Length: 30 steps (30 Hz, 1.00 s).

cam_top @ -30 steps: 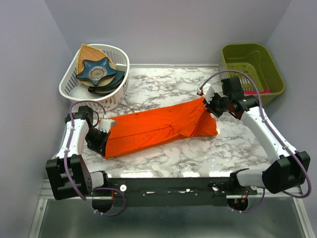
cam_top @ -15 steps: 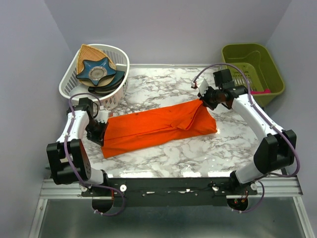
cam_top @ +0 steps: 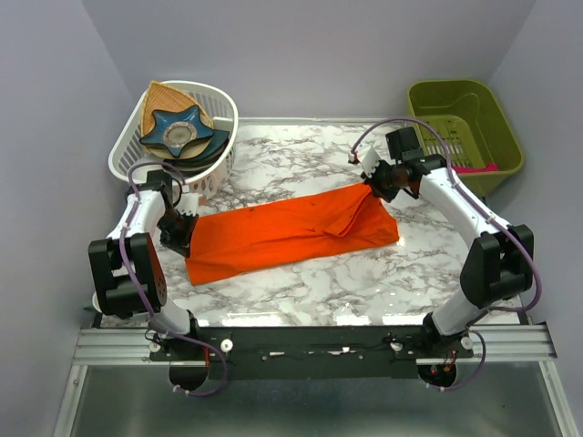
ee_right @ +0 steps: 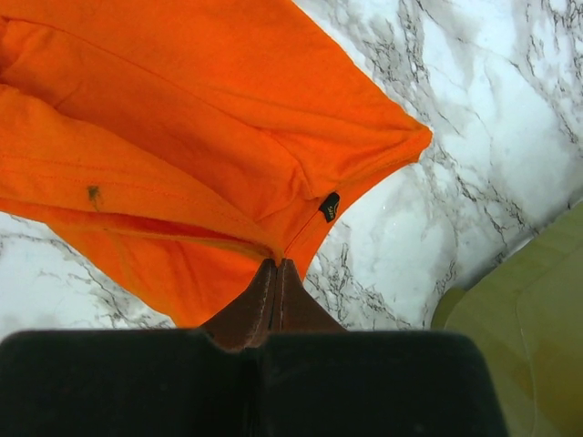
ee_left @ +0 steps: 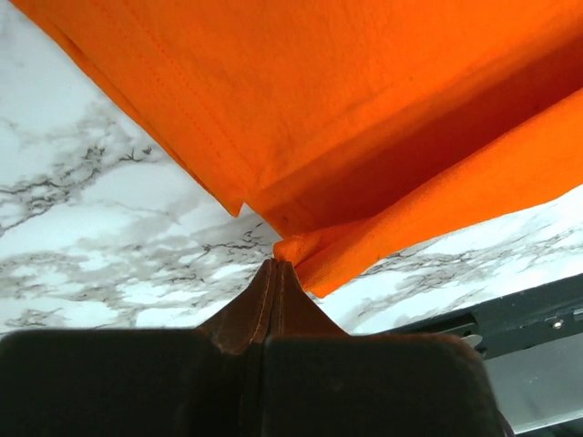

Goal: Roll the t-shirts
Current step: Fold the T-shirt at the center of the board.

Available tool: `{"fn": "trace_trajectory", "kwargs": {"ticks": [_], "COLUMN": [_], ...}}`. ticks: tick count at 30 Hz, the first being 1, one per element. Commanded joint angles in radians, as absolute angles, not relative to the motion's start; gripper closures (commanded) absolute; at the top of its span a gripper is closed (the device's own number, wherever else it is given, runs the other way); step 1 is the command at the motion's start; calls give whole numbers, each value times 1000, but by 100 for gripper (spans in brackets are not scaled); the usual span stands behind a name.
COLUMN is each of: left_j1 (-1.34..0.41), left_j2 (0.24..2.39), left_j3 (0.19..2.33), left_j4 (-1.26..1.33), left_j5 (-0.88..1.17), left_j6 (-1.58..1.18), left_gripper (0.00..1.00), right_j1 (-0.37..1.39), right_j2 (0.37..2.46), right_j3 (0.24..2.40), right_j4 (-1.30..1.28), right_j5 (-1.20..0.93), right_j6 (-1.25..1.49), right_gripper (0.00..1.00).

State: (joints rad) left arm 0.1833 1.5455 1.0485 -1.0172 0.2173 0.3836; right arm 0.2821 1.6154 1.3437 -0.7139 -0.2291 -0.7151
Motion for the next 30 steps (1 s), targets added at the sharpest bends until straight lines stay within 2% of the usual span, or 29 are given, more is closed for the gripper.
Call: {"fn": "trace_trajectory", "kwargs": {"ticks": [1,30], "left_j1": [190,178], "left_j2": [1591,1741], "left_j3": [1088,1218], "left_j4": [-993,-907], "left_j5": [195,166], "left_j6": [370,322], "left_gripper": [100,98], "right_j1": [284,284], "right_j2": [1647,1773], "right_j3": [1365,1434], "right_j4": [-678,-670], "right_j5": [-189,-118], "right_j6": [-707,-693], "right_gripper": [100,100]}}
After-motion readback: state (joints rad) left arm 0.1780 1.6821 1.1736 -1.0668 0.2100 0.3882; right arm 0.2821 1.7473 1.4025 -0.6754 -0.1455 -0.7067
